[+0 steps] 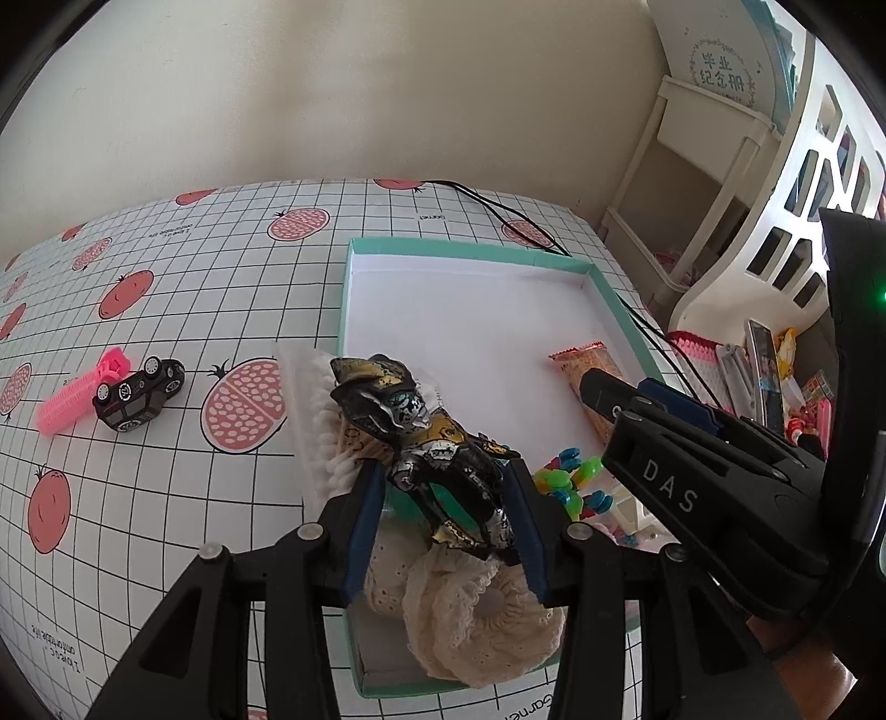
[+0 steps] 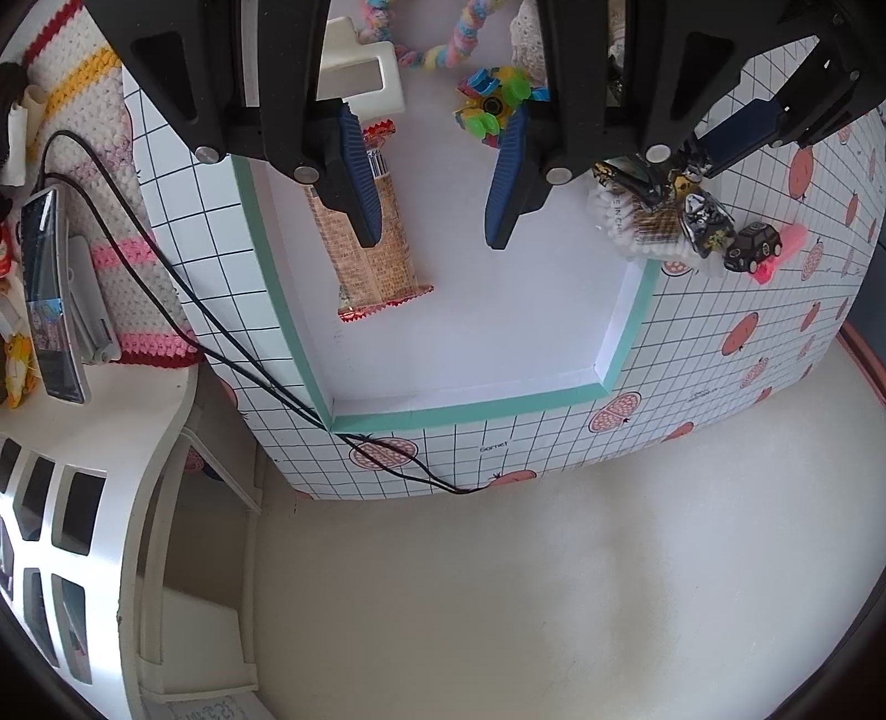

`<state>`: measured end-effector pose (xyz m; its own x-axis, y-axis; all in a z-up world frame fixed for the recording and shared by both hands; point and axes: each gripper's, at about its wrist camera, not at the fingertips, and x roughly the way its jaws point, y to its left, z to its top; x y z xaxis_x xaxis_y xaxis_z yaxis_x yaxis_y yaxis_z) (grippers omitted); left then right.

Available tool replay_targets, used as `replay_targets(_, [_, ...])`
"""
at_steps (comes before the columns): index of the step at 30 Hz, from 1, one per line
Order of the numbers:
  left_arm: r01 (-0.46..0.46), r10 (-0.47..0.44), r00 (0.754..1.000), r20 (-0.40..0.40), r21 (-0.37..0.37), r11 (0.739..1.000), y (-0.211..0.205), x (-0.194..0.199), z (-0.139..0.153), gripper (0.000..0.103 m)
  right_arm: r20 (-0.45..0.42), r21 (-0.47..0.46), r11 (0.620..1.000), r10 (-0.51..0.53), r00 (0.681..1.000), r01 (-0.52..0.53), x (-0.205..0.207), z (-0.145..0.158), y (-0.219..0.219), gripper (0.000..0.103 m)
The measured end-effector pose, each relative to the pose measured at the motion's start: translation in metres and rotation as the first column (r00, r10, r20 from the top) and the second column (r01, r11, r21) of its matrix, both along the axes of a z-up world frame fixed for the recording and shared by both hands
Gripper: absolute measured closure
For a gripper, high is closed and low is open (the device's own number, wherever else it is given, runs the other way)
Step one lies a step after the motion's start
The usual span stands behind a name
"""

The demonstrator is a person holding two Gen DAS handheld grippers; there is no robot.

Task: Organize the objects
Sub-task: 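Lower the spinner into the tray and open the right tool while the left tool holds the figure, then lower the robot figure into the tray and open the left tool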

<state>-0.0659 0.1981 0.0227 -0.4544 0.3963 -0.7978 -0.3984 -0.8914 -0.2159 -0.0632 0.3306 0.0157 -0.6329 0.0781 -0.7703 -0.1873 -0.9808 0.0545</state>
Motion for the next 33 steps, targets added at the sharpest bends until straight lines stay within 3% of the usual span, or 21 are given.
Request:
replay_targets(11, [-0.044,0.046,0.999,-0.019,0.071,0.997,-0.016,-0.006,0.017,0.053,-0.028,0.004,1.000,-0.026,0.999,0.026,0.003,0.009,-0.002,0.060])
replay_targets(19, [-0.121,0.126,0.990,-0.057,0.075,0.990,-0.036,-0.011,0.022,0.053,-0.008,0.030,1.000,-0.006,1.000,0.007,0.002,0.005,-0.008,0.060])
replay_targets(23, [-0.180,0.183,0.981,-0.064,0.052,0.982,-0.047,-0.012,0.018,0.053,0.012,0.048,0.999,0.015,1.000,-0.015,0.001,-0.001,-0.012,0.060])
replay_targets(26, [-0.245,0.244,0.969,-0.044,-0.010,0.969,-0.055,-0.014,0.008,0.052,0.025,0.055,0.998,0.024,0.999,-0.025,0.000,-0.004,-0.014,0.060])
replay_targets(33, [-0.302,0.301,0.953,-0.015,-0.054,0.952,-0.066,-0.019,-0.004,0.047,0.037,0.064,0.997,0.039,0.999,-0.041,0.000,-0.009,-0.016,0.043])
